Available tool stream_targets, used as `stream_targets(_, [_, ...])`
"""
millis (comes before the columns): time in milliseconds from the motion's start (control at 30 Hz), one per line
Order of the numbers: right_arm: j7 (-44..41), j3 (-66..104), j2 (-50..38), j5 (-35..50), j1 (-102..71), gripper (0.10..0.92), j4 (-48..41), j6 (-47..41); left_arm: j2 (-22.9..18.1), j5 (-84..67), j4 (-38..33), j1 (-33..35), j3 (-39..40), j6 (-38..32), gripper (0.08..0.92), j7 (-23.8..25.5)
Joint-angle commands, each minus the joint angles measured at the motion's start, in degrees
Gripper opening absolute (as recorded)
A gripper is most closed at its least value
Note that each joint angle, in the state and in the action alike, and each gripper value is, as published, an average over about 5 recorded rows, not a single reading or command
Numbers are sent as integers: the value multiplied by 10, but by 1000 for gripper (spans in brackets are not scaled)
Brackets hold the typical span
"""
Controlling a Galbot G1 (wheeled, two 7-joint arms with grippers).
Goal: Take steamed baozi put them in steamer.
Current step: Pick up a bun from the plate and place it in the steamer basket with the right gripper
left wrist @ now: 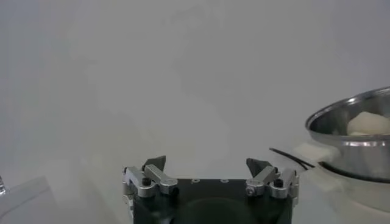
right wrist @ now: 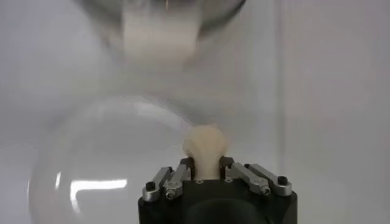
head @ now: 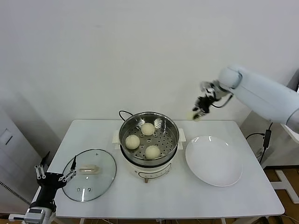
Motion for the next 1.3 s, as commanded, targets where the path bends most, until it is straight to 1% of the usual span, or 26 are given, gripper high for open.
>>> stream_targets(33, [32,-119,53,147,122,289,168,-110,-1,-5,0,0,-1,-1,823,0])
stream_targets(100, [52,-126,52,125,97,289,200,-122,0,-6,0,0,-1,-2,823,1])
stream_targets(200, [75,-122,54,84,47,292,214,-128,0,-8,1,-1,0,-2,823,1])
stream_targets(300, [91,-107,61,45,5,296,196,-120,0,-9,2,-1,1,-4,823,1])
stream_targets(500, [113,-75,81,-38,-44,314,145,-78,0,-12,3,2,1,-8,823,2])
stream_targets(600, [120,-72,81,-70,-53,327,137,-78,3,-16,3,6,-2,-9,823,3])
stream_targets(733, [129,-71,77,-73,-61,357,126,-81,9,-20,6,5,-6,-9,823,3])
stream_targets(900, [137,-74,71,-33,-64,377,122,-88,7,-19,8,3,-4,-9,823,3])
stream_targets(1000, [142,-74,72,-6,-62,437,122,-95,5,-18,8,2,-2,-9,823,3])
stream_targets(1300, [136,-73,72,7,-43,694,118,-96,4,-17,6,0,-1,-6,823,3])
